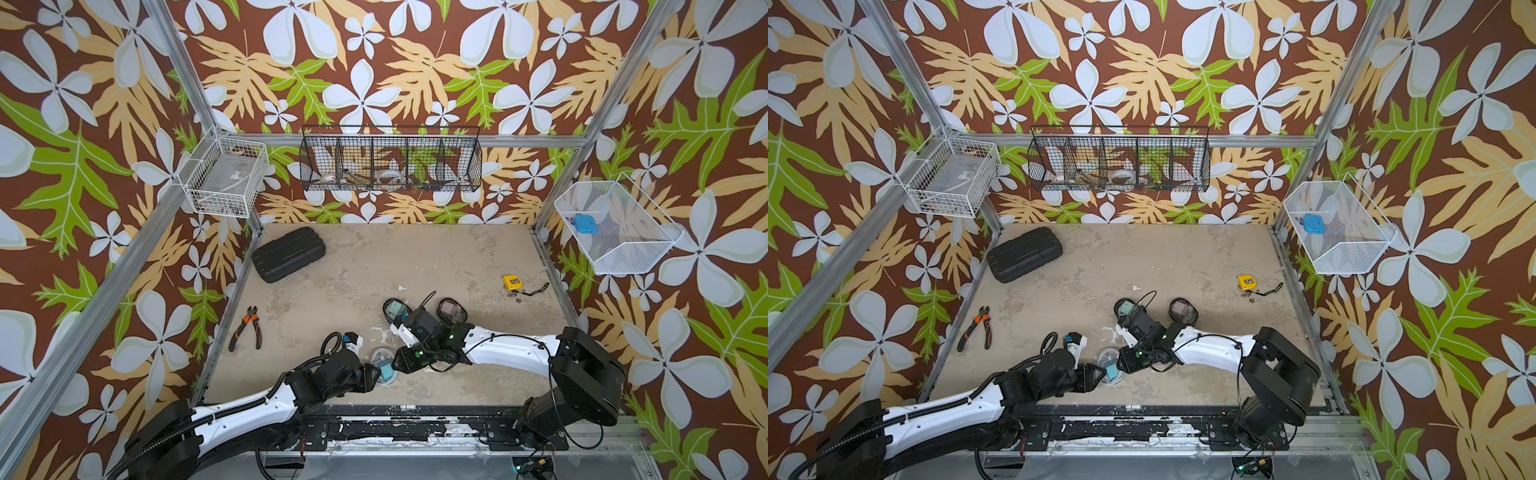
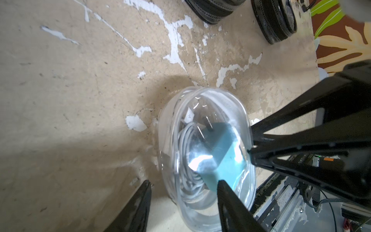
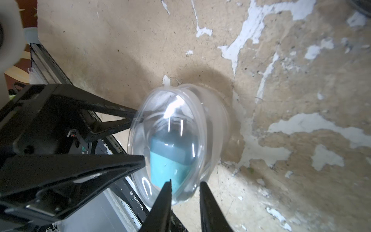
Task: Pack away charging kits
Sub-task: Close the storage bag at the center of the board.
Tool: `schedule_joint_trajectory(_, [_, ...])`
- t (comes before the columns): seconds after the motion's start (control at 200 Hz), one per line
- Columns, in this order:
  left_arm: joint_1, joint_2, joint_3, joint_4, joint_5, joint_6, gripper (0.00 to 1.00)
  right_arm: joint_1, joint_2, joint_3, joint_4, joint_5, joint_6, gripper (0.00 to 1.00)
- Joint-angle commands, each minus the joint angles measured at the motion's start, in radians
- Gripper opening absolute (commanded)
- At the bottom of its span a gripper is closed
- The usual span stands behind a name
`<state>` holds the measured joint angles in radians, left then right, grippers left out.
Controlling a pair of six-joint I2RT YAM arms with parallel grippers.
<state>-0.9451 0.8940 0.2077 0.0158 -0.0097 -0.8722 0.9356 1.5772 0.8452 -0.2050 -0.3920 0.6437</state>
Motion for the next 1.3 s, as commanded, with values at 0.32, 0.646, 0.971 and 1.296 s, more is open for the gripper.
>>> schedule_joint_trajectory(0.32, [0.002,0.056,0.001,0.09,0.063,-0.005,0.48,0.0,0.016,-0.022,0.062,-0.037,0.002,0.1])
schedule_joint_trajectory(0.646, [0.002,0.016,-0.006,0.045,0.041,-0.026,0.62,0.0,0.023,-0.015,-0.017,0.043,-0.054,0.0])
schedule_joint_trajectory(0.971, [0.05,-0.026,-0.068,0.148,0.125,-0.09,0.68,0.0,0.021,-0.019,-0.01,0.055,-0.118,0.0])
schedule_joint_trajectory(1.296, [0.13,0.006,-0.137,0.364,0.298,-0.144,0.69,0.008,0.076,-0.003,0.034,0.008,-0.132,0.0])
